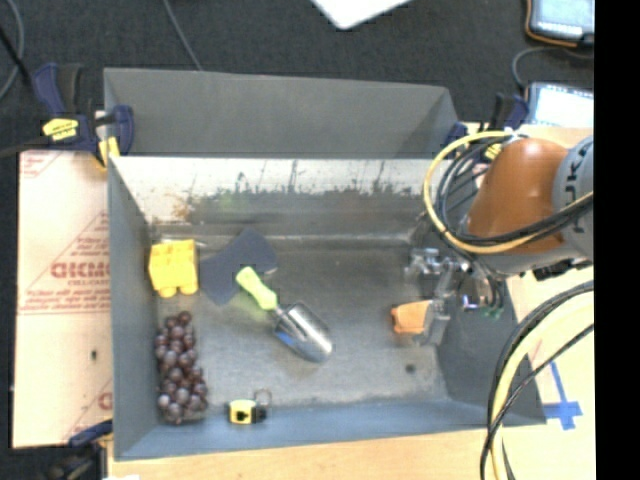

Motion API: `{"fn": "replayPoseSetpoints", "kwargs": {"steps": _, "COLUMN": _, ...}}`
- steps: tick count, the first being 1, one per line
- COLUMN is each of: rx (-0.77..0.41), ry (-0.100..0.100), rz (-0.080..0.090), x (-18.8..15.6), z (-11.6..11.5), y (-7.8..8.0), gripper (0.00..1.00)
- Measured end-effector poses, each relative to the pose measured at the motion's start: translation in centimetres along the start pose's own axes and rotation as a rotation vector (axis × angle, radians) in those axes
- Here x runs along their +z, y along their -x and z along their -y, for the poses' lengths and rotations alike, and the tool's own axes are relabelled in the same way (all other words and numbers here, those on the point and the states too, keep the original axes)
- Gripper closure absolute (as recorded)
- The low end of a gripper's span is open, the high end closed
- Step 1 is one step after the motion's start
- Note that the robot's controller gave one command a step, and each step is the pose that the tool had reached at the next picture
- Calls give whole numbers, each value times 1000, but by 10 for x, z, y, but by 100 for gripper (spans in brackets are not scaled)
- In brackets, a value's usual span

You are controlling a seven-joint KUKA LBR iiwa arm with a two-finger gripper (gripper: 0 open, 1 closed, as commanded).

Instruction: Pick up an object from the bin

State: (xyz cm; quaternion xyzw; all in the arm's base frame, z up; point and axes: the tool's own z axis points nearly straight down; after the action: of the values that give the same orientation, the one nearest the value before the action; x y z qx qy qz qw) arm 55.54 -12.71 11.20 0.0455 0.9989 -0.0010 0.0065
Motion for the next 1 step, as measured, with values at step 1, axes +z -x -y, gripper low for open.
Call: {"fn": "replayPoseSetpoints", "kwargs": {"steps": 1, "rx": -145, "ry": 1, "rz": -2, "x": 22, "z": 11, "y": 8, "gripper": 0}}
